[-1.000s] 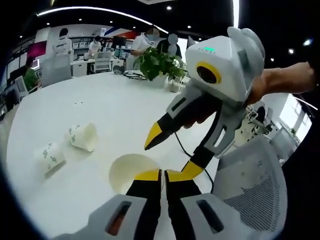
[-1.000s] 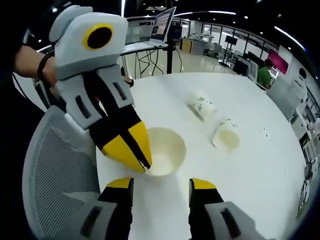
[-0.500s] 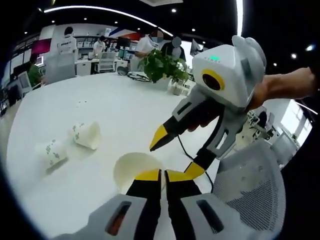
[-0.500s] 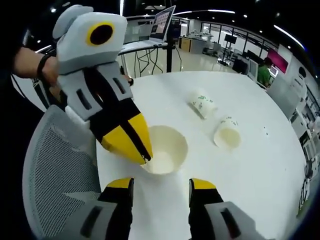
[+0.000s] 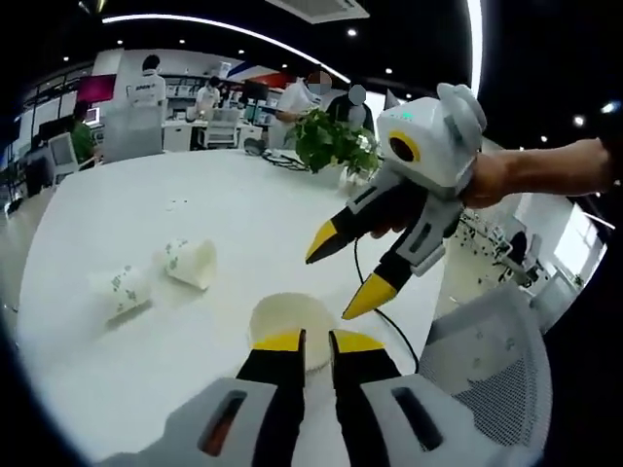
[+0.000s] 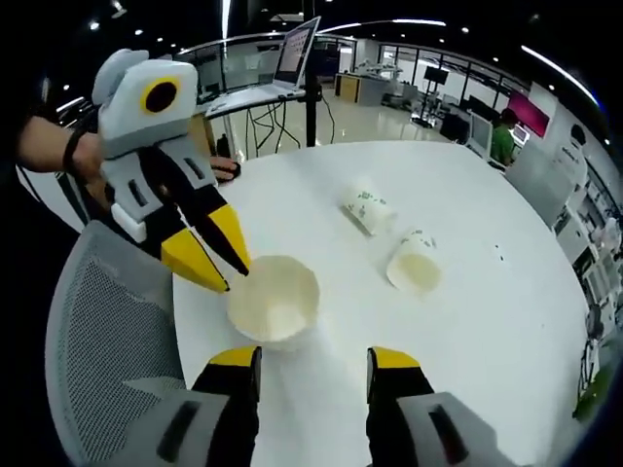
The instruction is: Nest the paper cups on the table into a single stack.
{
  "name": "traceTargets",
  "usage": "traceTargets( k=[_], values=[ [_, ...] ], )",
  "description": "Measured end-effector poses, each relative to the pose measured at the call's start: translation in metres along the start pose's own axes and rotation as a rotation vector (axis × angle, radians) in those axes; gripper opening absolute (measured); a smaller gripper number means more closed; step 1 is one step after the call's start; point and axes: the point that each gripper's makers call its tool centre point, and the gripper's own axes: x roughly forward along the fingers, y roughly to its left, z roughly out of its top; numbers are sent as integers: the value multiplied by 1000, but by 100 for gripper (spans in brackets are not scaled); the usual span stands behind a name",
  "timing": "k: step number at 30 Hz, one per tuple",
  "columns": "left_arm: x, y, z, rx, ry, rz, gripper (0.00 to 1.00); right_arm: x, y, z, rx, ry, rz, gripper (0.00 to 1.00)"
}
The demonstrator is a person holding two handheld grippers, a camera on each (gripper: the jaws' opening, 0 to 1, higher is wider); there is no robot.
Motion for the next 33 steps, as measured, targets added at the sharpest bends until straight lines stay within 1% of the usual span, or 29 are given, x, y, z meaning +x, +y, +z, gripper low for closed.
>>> traceTargets(
  k=[1,2,3,5,6,8,9,10,11,12,14,15,16,17,18,19,21,22,25,26,27,28,29,30,31,33],
  values=[
    [-2,3,-1,1,-5,4,10,-1,-5,3,5,-4,-6,42],
    [-5,-5,2,2,-6,4,11,-1,-7,5,6,-7,-8,41],
    [-7,-6,2,2,-8,8,12,2,-9,6,5,-9,-9,41],
    [-9,0,0,-3,-11,17,14,1,-13,13,4,-14,-12,41],
    [-9,9,-4,-11,-15,23,14,2,-15,16,-1,-15,-13,41],
    [-11,12,-6,-19,-20,31,16,3,-22,21,-6,-17,-20,41],
    [-13,13,-7,-21,-21,35,16,7,-26,23,-6,-19,-22,41],
    [-14,19,-10,-26,-22,39,16,10,-29,27,-8,-23,-23,41],
    [-14,20,-12,-28,-22,42,17,8,-28,31,-11,-24,-24,41],
    [-18,16,-12,-27,-17,48,18,10,-29,35,-17,-25,-27,42],
    [-19,17,-14,-31,-13,55,21,13,-32,41,-27,-25,-29,42],
    [-20,19,-16,-37,-13,60,22,13,-32,46,-31,-26,-30,42],
    [-21,26,-19,-43,-14,66,22,14,-33,48,-35,-27,-29,42],
    [-22,28,-20,-48,-15,70,22,20,-34,53,-47,-26,-28,42],
    [-24,23,-19,-53,-16,74,23,21,-34,54,-50,-24,-28,42],
    [-26,22,-19,-58,-15,76,23,23,-38,57,-59,-23,-28,42],
    [-27,26,-22,-63,-13,81,22,25,-39,64,-65,-26,-25,42],
    [-29,22,-21,-68,-13,84,22,27,-39,68,-67,-29,-21,42],
    [-31,27,-24,-79,-15,93,22,31,-39,78,-85,-28,-17,42],
    [-31,33,-27,-82,-16,96,22,34,-40,81,-92,-24,-16,42],
    [-32,36,-28,-88,-19,100,23,43,-45,82,-98,-21,-14,42],
    [-32,38,-29,-91,-19,103,23,46,-46,83,-105,-17,-9,42],
    [-32,39,-30,-93,-19,106,23,45,-44,88,-114,-13,-4,42],
    [-33,36,-29,-94,-19,108,23,46,-44,89,-121,-10,-1,42],
    [-34,36,-29,-101,-20,112,23,53,-50,91,-139,-3,4,42],
    [-34,40,-33,-107,-17,115,23,57,-52,98,-152,0,6,42]
  ],
)
